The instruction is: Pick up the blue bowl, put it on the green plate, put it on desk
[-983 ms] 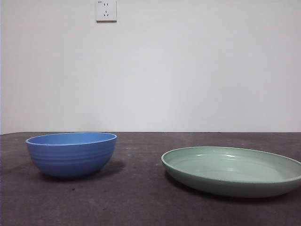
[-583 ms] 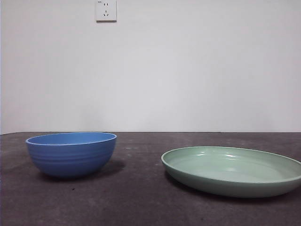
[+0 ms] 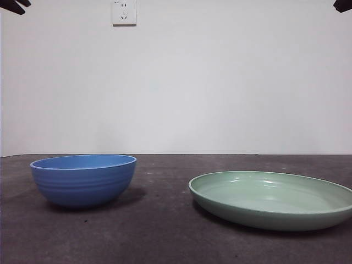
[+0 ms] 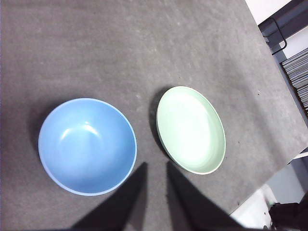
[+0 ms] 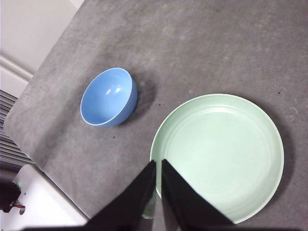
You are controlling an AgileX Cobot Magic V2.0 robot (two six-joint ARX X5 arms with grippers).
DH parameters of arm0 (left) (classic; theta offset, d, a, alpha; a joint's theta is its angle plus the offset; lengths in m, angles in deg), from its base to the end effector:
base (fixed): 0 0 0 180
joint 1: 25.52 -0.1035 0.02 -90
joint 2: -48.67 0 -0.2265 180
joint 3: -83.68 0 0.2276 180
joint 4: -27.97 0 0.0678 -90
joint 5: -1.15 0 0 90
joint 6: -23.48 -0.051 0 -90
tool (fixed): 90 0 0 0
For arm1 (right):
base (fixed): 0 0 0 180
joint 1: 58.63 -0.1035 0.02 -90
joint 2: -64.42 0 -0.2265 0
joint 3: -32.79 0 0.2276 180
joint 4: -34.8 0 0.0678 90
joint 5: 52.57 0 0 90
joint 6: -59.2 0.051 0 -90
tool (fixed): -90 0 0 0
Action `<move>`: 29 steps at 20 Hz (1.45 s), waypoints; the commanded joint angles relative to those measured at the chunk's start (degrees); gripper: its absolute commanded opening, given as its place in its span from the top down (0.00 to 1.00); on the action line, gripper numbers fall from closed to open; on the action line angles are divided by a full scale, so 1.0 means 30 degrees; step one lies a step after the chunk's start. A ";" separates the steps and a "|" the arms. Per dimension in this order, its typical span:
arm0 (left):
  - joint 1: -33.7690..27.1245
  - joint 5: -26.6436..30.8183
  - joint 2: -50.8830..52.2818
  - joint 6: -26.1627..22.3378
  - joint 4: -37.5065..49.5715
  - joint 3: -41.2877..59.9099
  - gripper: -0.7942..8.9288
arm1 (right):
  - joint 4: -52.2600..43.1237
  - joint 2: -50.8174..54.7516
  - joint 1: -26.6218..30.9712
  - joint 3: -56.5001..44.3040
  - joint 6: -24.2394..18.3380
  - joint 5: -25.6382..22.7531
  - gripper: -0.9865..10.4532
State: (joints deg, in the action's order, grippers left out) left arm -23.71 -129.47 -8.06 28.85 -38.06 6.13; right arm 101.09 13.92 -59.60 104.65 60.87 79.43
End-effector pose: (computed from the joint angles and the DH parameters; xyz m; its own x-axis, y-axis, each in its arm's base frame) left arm 0.1824 -0.0390 0.2982 0.5139 -0.6676 -0.5387 0.4139 0.7430 -0.5259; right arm 0.1621 0.0369 0.2865 0.5147 0.6779 -0.5248 -0.4655 0.7351 0.4930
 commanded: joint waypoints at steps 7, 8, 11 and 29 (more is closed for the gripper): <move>0.0051 -0.0117 -0.0189 -0.0525 0.0277 -0.0372 0.27 | -0.0124 -0.0124 -0.0022 0.0291 -0.0364 -0.0036 0.46; 0.0051 -0.0117 -0.0189 -0.0517 0.0299 -0.0372 0.27 | -0.0124 -0.0124 -0.0022 0.0291 -0.0364 -0.0044 0.44; 0.0051 -0.0117 -0.0189 -0.0554 0.0342 -0.0372 0.27 | -0.0124 -0.0124 -0.0022 0.0291 -0.0364 -0.0124 0.43; 0.0073 0.4488 -0.3206 -0.0554 -0.1290 -0.0372 0.28 | -0.0590 -0.0124 -0.0022 0.0291 -0.0328 0.0000 0.43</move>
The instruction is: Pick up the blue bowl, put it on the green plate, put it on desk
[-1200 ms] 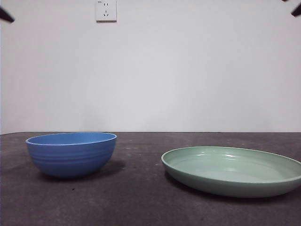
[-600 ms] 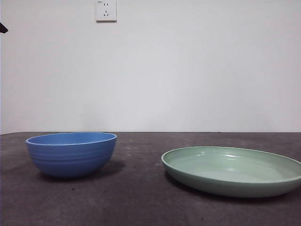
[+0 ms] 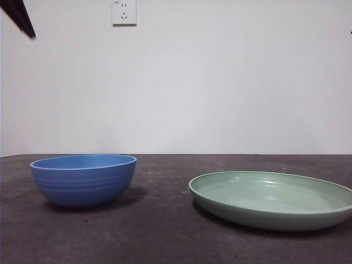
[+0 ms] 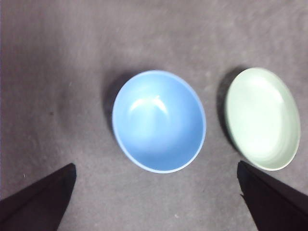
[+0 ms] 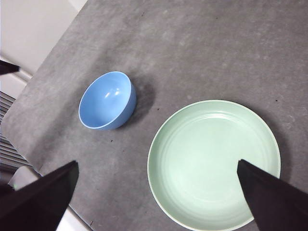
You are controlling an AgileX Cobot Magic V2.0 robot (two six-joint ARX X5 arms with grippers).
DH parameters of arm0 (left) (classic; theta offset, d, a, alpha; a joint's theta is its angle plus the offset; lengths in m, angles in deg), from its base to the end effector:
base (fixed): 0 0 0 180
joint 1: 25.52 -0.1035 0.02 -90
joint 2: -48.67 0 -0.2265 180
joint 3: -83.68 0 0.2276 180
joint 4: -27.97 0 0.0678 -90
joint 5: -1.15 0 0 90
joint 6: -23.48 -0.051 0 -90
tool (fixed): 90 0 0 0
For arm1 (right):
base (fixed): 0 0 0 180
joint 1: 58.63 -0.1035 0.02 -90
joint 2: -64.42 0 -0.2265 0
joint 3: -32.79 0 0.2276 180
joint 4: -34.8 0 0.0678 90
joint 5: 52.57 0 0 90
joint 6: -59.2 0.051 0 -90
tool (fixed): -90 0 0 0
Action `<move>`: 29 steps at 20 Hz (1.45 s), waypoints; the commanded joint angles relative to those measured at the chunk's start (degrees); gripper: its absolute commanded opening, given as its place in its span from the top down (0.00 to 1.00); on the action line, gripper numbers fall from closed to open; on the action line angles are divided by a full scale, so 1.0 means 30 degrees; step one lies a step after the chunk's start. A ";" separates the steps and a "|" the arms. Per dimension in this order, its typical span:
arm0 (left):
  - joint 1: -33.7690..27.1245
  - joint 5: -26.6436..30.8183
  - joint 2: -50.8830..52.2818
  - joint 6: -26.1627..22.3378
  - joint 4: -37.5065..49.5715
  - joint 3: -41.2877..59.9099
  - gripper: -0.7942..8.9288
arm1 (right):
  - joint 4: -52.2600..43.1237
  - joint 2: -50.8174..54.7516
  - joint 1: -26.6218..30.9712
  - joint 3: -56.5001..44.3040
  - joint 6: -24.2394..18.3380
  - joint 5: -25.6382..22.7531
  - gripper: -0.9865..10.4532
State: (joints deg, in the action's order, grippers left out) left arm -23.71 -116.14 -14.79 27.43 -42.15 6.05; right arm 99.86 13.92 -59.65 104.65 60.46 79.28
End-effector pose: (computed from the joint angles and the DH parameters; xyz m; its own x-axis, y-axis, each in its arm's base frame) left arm 0.2020 -0.0298 0.2681 0.4829 -0.4740 -0.7363 0.2269 0.8799 -0.4176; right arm 0.1637 0.0369 0.2881 0.5266 0.6767 -0.5146 -0.4802 0.7363 0.4767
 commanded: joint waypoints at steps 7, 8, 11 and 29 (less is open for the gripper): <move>0.0714 0.0160 -0.5151 0.0022 0.1639 -0.0342 0.32 | -0.0175 -0.0124 -0.0007 0.0291 -0.0189 0.0051 0.43; 0.0962 0.0233 -0.5858 0.0131 0.2208 -0.0342 0.32 | -0.0175 -0.0124 -0.0007 0.0291 -0.0182 0.0051 0.43; 0.1712 0.1851 -0.7533 0.0408 0.3213 -0.0342 0.32 | -0.0168 -0.0124 -0.0007 0.0291 -0.0182 0.0051 0.43; 0.2790 0.3155 -1.1613 0.1056 0.4634 -0.0342 0.83 | -0.0138 -0.0124 -0.0007 0.0291 -0.0131 0.0036 0.43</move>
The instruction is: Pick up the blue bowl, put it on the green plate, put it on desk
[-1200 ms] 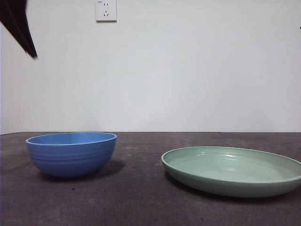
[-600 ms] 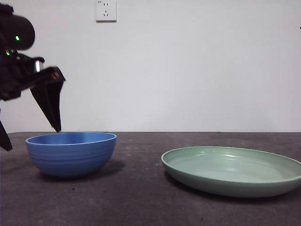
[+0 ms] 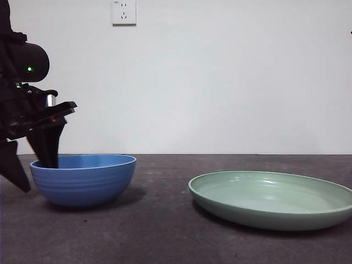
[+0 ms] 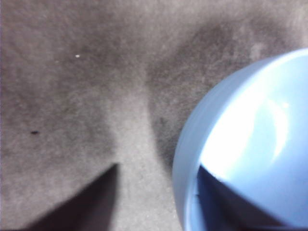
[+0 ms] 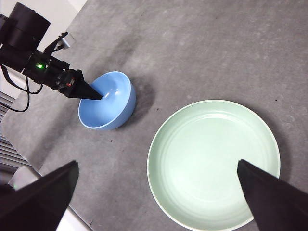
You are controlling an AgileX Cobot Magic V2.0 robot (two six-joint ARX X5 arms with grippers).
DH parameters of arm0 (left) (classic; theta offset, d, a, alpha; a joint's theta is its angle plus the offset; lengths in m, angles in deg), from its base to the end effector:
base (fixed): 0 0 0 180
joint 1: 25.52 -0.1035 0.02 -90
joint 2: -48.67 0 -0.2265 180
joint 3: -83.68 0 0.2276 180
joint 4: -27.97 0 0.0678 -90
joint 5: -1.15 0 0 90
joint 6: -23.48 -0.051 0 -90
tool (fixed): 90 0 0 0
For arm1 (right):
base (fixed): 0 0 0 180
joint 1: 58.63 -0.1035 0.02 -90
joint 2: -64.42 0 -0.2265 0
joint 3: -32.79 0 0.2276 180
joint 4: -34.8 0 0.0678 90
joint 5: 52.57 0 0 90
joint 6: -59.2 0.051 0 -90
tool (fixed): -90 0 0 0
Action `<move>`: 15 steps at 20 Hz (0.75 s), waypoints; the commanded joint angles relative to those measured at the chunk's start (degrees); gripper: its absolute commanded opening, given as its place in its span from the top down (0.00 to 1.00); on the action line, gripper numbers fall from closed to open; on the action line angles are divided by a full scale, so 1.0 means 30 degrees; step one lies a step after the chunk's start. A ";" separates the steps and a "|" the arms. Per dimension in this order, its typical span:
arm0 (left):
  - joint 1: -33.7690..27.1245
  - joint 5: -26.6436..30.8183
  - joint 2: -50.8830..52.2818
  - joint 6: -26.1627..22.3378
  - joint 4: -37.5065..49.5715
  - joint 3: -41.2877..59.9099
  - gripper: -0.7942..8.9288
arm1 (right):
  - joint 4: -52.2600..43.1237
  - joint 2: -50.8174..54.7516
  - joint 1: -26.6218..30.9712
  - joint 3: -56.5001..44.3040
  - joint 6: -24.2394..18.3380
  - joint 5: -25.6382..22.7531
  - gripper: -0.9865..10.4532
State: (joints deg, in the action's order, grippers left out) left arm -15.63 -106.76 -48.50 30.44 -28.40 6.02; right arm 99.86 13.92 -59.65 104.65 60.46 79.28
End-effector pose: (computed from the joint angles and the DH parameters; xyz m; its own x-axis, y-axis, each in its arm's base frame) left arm 0.2842 -0.0655 0.1394 0.1759 -0.3428 -0.9228 0.1198 0.9379 -0.3256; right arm 0.1637 0.0369 0.2881 0.5266 0.6767 -0.5146 -0.4802 0.7363 0.4767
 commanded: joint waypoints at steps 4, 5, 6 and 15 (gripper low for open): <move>0.0102 0.0029 -0.0372 0.0051 0.0102 -0.0335 0.90 | -0.0131 -0.0124 -0.0007 0.0291 -0.0131 0.0044 0.43; 0.0102 0.0029 -0.0372 0.0051 0.0102 -0.0335 0.90 | -0.0131 -0.0124 -0.0007 0.0291 -0.0102 0.0044 0.43; 0.0109 0.0029 -0.0372 0.0058 0.0073 -0.0335 0.90 | -0.0117 -0.0117 -0.0007 0.0291 0.0044 0.0044 0.43; 0.3002 0.0044 -0.0335 0.1042 -0.3104 -0.3767 0.90 | 0.3322 0.0758 0.0051 0.0299 -0.0087 -0.2208 0.44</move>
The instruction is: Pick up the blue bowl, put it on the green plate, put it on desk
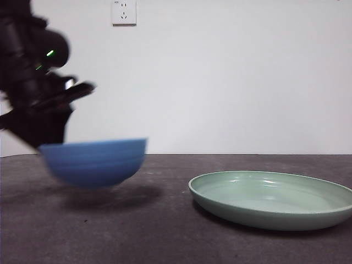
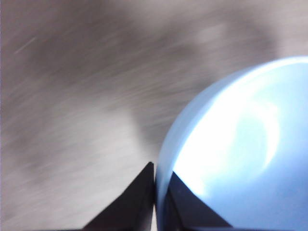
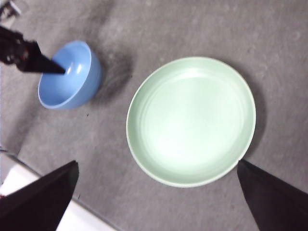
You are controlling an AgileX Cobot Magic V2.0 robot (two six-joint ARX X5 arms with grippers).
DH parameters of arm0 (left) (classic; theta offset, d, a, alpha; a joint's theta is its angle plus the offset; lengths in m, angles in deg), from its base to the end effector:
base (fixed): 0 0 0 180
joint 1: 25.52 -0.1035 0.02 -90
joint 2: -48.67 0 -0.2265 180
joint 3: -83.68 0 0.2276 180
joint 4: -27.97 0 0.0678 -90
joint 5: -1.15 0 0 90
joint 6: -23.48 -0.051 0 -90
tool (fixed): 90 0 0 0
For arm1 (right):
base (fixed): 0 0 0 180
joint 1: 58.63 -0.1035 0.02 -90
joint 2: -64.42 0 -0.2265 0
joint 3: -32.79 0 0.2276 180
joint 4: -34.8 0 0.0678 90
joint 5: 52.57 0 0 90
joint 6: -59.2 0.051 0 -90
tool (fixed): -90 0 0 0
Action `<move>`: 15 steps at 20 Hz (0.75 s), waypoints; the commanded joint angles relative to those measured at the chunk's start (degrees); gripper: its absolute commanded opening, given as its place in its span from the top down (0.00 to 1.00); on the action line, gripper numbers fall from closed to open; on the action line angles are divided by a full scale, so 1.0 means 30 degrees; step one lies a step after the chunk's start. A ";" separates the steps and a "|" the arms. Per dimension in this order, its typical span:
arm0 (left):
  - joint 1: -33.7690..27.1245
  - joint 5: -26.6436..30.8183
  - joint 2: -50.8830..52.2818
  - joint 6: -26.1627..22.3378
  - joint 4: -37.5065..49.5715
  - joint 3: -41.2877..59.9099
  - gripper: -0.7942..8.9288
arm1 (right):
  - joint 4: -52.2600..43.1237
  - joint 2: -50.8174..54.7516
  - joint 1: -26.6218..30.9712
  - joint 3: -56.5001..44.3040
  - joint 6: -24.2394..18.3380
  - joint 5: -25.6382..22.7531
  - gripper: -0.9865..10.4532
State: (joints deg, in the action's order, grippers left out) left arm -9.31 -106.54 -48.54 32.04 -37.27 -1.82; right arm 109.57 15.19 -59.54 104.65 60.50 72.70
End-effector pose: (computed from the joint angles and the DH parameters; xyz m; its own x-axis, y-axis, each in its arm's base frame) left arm 0.2814 -0.0980 0.1686 0.1217 -0.3518 -0.9281 0.1889 0.9262 -0.3263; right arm 0.1488 0.0318 0.2762 0.4918 0.5853 -0.6446 -0.3493 0.8108 0.4697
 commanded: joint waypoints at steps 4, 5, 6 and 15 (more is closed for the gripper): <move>0.3854 -0.0015 -0.0678 0.1188 -0.0627 -0.4313 0.90 | 0.0306 0.1770 0.0015 0.0299 -0.0131 -0.0321 0.44; 0.4510 0.0087 -0.0925 0.1297 -0.0692 -0.5056 0.90 | 0.0364 0.2164 0.0015 0.0299 -0.0080 -0.0342 0.44; 0.5122 0.0335 -0.1231 0.1406 -0.0750 -0.5756 0.90 | 0.0488 0.2528 0.0015 0.0299 -0.0073 -0.0364 0.44; 0.8495 0.0903 -0.7329 0.1195 -0.2805 -1.3005 0.90 | 0.2688 0.4743 0.0007 0.0299 0.0066 -0.1180 0.44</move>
State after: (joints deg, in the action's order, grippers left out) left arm 15.85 -103.88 -69.31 36.21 -45.86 -39.11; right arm 117.81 29.62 -59.54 104.65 60.52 69.16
